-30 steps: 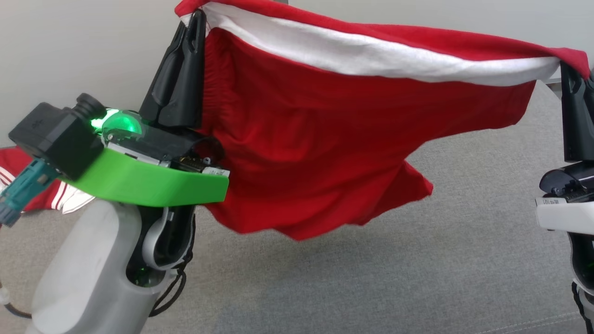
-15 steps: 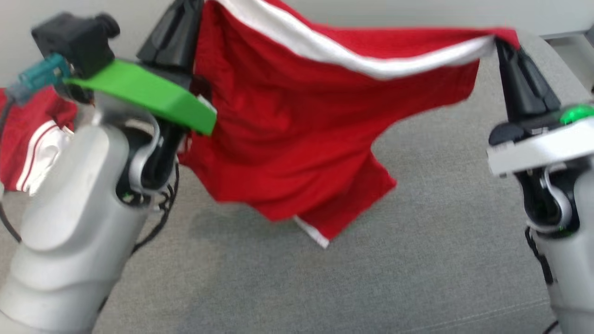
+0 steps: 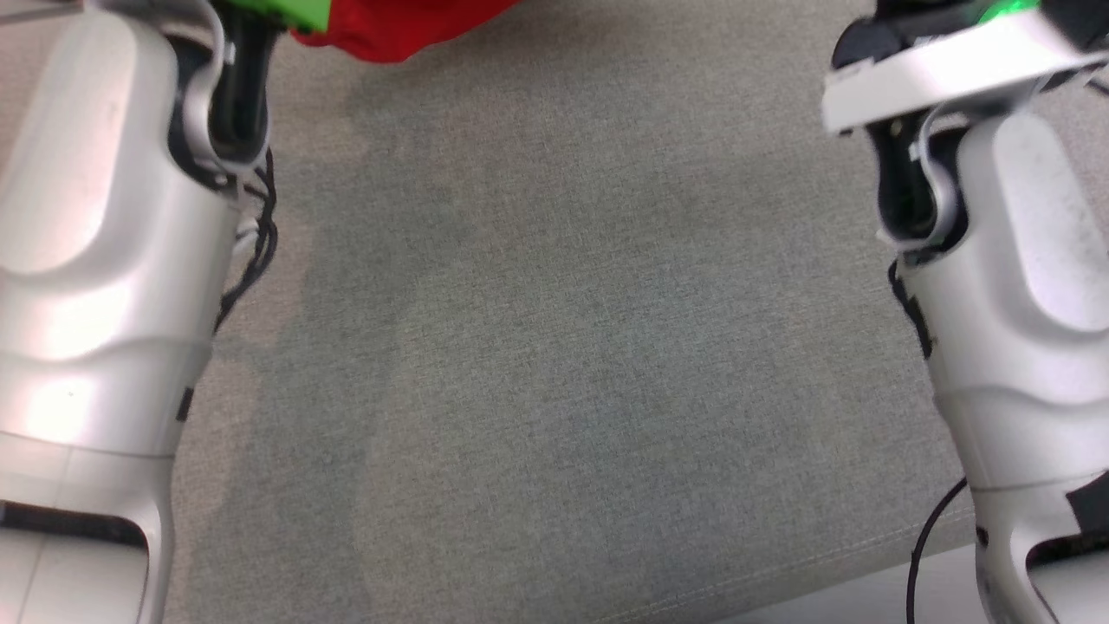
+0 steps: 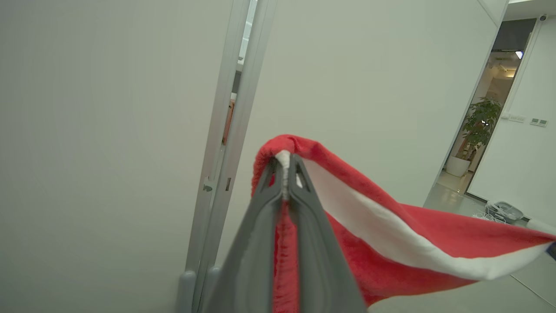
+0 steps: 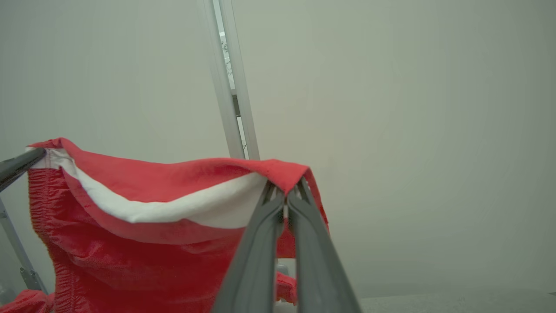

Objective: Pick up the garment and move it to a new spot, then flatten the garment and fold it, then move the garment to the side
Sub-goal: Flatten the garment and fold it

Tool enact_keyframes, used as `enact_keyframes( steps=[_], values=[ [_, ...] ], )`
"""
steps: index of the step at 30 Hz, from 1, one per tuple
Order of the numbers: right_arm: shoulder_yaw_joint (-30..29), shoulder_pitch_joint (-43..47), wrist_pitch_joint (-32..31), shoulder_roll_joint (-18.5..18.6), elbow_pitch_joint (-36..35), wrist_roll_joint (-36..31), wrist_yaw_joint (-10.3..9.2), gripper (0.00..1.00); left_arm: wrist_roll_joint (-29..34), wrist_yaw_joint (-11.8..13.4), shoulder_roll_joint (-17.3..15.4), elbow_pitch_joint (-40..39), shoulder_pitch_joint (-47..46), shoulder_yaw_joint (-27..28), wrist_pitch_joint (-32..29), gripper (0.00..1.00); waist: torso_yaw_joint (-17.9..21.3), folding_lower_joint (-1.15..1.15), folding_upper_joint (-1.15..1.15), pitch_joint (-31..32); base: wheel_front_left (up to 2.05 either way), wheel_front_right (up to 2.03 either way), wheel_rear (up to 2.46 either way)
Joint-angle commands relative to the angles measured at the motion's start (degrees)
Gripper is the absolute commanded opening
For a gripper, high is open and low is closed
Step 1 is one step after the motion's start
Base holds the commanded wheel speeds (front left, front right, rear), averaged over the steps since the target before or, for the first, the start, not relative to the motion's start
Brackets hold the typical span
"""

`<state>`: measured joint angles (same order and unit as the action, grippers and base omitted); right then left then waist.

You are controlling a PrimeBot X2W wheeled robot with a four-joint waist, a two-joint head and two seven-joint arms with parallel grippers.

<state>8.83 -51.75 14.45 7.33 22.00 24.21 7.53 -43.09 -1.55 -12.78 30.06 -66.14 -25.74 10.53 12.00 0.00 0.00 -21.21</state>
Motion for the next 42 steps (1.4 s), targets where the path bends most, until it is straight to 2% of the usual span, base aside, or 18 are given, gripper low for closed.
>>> enact_keyframes(
  steps=[1, 4, 9, 15, 23, 31, 37, 42],
  values=[
    [1.1, 2.3, 0.4, 0.1, 1.5, 0.4, -0.08, 0.00, -0.5, -0.7, 0.1, 1.5, 2.6, -0.3, 0.7, 0.00, 1.4, 0.00, 0.00, -4.2, 0.00, 0.00, 0.00],
    [3.4, 6.1, 0.8, 0.0, 4.4, 1.8, -0.07, 0.00, -1.1, -1.8, 0.8, 4.0, 7.7, -0.8, 2.5, 0.00, 0.6, 0.00, 0.00, -5.2, 0.00, 0.00, 0.00],
    [2.1, 13.1, 0.8, 0.1, 2.2, 3.1, -0.07, 0.00, -1.0, -3.0, 2.3, 2.4, 17.0, -0.3, 4.4, 0.00, -0.9, 0.00, 0.00, -4.8, 0.00, 0.00, 0.00],
    [-0.3, 21.2, 0.8, 0.2, -3.1, 3.7, -0.07, 0.00, 0.4, -3.4, 4.2, -5.8, 28.9, 4.0, 4.7, 0.00, -2.4, 0.00, 0.00, -1.5, 0.00, 0.00, 0.00],
    [-2.8, 32.9, 0.8, 0.0, -11.0, 3.5, -0.07, 0.00, 1.8, -4.3, 7.1, -17.3, 44.9, 6.6, 4.7, 0.00, -2.7, 0.00, 0.00, 7.6, 0.00, 0.00, 0.00],
    [-3.4, 46.8, 0.0, -0.4, -20.3, 3.0, -0.07, 0.00, 2.6, -1.8, 6.9, -30.1, 59.8, 6.0, 4.5, 0.00, -1.4, 0.00, 0.00, 14.3, 0.00, 0.00, 0.00],
    [-4.8, 54.1, -4.4, -1.0, -28.1, 1.4, -0.06, 0.00, 2.9, 0.9, 6.1, -37.7, 67.0, 5.0, 3.4, 0.00, -1.9, 0.00, 0.00, 14.5, 0.00, 0.00, 0.00],
    [-5.8, 54.3, -6.7, -1.6, -29.6, 1.4, -0.07, 0.00, 2.9, 1.8, 6.8, -38.1, 67.9, 3.8, 3.2, 0.00, -3.8, 0.00, 0.00, 12.6, 0.00, 0.00, 0.00]
  ],
)
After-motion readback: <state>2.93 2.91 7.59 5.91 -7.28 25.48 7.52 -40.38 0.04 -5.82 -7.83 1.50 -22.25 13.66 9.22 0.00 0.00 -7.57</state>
